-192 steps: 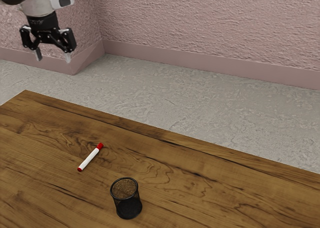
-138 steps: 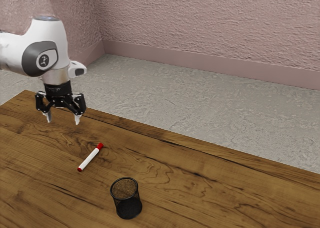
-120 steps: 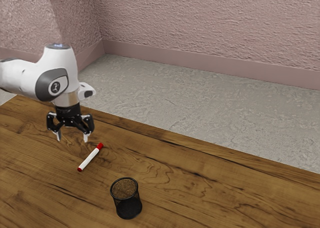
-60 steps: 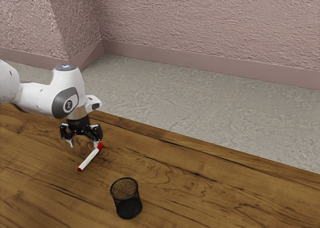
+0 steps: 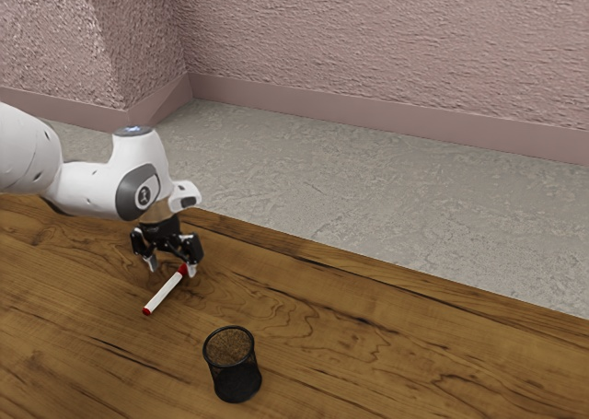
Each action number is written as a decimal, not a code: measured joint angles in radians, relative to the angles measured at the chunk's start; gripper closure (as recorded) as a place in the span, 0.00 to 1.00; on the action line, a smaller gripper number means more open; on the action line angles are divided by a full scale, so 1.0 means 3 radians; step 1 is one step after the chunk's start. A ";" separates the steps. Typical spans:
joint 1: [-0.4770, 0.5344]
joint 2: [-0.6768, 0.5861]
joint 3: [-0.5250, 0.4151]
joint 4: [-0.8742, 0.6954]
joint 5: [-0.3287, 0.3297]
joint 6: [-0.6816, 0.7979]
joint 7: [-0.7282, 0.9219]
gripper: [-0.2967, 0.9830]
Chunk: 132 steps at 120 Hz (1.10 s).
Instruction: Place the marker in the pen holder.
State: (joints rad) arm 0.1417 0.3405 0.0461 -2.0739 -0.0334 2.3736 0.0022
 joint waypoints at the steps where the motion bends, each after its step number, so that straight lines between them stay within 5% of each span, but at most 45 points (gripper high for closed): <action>1: 0.0004 0.0004 0.0000 0.0001 -0.0005 -0.0001 0.0012 0.23; 44: 0.0064 0.0166 0.0000 0.0160 -0.0260 -0.0110 0.0473 0.25; 95: 0.0061 0.0151 0.0005 0.0137 -0.0321 -0.0182 0.0781 0.70; 132: 0.0059 0.0128 0.0006 0.0134 -0.0264 -0.0178 0.0847 0.83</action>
State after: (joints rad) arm 0.1594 0.3788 0.0478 -2.0337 -0.1126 2.3200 0.2563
